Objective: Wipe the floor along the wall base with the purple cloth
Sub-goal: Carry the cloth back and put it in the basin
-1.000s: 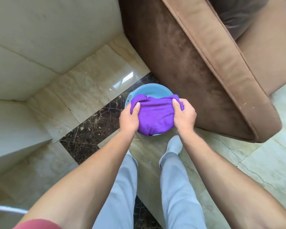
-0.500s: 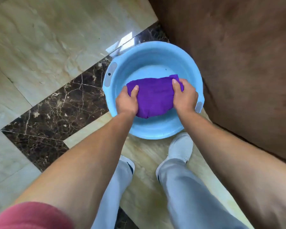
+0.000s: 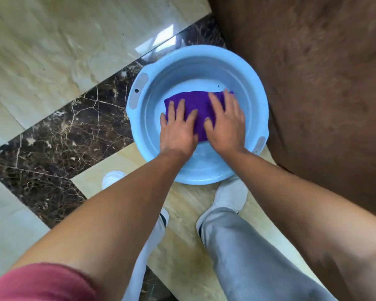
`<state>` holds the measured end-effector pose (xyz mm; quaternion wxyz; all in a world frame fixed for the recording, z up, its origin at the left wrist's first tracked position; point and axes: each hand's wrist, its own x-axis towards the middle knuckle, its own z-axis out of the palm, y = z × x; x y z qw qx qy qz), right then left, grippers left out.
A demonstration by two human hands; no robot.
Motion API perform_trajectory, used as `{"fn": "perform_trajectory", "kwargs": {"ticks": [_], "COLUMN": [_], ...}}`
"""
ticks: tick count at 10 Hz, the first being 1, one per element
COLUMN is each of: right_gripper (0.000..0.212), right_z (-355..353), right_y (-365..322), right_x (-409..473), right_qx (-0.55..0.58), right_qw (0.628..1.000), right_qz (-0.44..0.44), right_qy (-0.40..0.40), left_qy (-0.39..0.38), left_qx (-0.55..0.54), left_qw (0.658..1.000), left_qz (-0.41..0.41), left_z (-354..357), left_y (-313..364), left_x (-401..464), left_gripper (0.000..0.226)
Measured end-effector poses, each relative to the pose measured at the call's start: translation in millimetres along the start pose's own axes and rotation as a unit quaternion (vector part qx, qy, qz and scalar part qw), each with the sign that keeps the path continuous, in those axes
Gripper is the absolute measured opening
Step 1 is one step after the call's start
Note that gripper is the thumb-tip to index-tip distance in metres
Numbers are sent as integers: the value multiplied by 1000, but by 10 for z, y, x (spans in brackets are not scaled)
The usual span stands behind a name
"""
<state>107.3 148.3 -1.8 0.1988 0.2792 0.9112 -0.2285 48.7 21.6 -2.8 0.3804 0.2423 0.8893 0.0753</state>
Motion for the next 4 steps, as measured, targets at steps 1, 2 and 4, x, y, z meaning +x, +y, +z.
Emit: {"fn": "perform_trajectory", "kwargs": {"ticks": [1, 2, 4], "right_gripper": [68, 73, 74], "right_z": [210, 340, 93], "right_y": [90, 323, 243], "right_x": [61, 122, 131], "right_qx": [-70, -92, -53], "right_qw": [989, 984, 983], "right_qz": [-72, -31, 12], "right_qy": [-107, -147, -175], "left_qy": [-85, -148, -232], "left_qx": [68, 137, 195], "left_qw": [993, 979, 953], "left_qz": [36, 26, 23], "left_z": [158, 289, -81], "left_y": [-81, -230, -131], "left_x": [110, 148, 214], "left_gripper": [65, 69, 68]}}
